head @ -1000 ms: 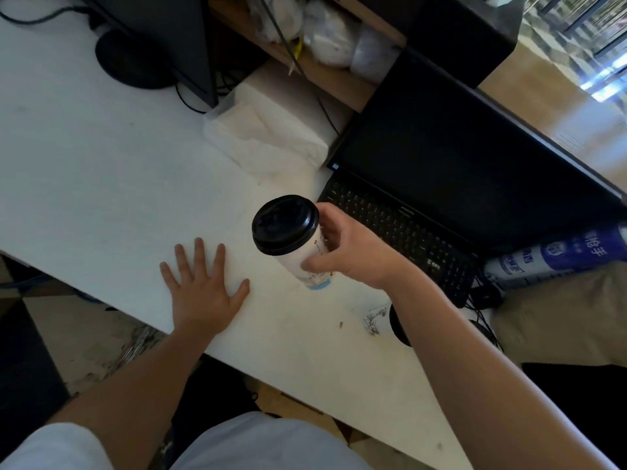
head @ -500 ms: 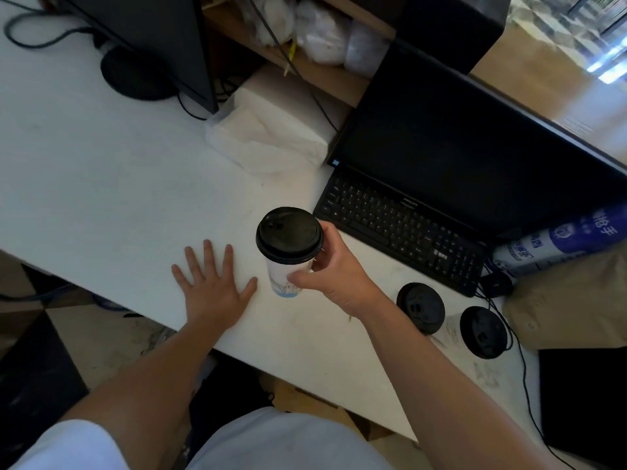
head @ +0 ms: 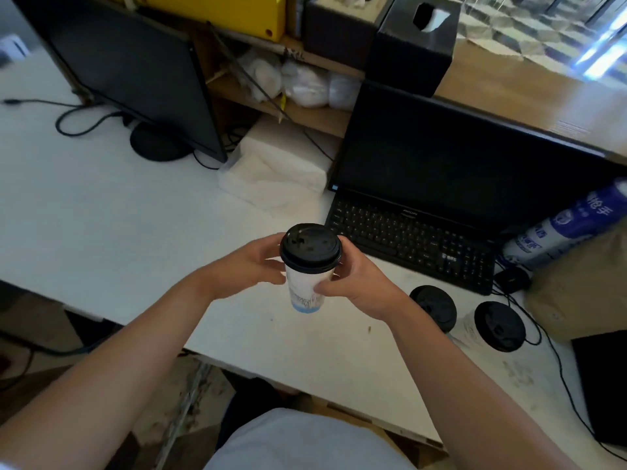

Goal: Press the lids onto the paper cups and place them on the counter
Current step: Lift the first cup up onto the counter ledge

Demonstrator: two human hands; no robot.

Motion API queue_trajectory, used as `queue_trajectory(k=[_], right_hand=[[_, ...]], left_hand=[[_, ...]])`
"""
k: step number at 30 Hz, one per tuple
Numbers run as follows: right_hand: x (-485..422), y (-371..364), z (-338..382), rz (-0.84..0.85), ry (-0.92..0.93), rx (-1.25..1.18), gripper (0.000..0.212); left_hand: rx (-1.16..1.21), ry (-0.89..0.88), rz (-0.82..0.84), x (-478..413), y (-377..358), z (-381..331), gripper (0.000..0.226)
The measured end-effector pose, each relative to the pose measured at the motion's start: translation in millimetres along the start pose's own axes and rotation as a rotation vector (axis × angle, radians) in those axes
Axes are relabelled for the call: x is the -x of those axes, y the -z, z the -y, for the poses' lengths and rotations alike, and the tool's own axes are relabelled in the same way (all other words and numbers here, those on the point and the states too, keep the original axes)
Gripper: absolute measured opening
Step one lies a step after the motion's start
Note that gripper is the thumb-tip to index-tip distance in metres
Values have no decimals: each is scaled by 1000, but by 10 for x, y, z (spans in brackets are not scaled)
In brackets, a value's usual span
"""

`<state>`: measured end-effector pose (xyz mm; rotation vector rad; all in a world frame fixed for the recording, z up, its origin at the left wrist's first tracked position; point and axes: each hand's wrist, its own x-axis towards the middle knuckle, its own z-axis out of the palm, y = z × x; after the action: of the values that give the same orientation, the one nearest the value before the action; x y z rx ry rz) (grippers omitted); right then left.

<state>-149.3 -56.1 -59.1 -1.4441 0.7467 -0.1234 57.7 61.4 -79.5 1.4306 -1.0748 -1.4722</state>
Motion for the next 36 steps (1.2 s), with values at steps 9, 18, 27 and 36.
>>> queue_trajectory(k=[9, 18, 27, 36], right_hand=[[-10, 1, 187, -66, 53, -70, 71], [-10, -66, 198, -233, 68, -69, 68], [22, -193, 298, -433, 104, -89, 68], [136, -292, 366, -563, 89, -92, 64]], left_hand=[[25, -58, 48, -77, 9, -310, 70], [-61, -96, -77, -128, 45, -383, 75], [-134, -166, -305, -217, -118, -472, 81], [-187, -180, -377, -249, -248, -458, 75]])
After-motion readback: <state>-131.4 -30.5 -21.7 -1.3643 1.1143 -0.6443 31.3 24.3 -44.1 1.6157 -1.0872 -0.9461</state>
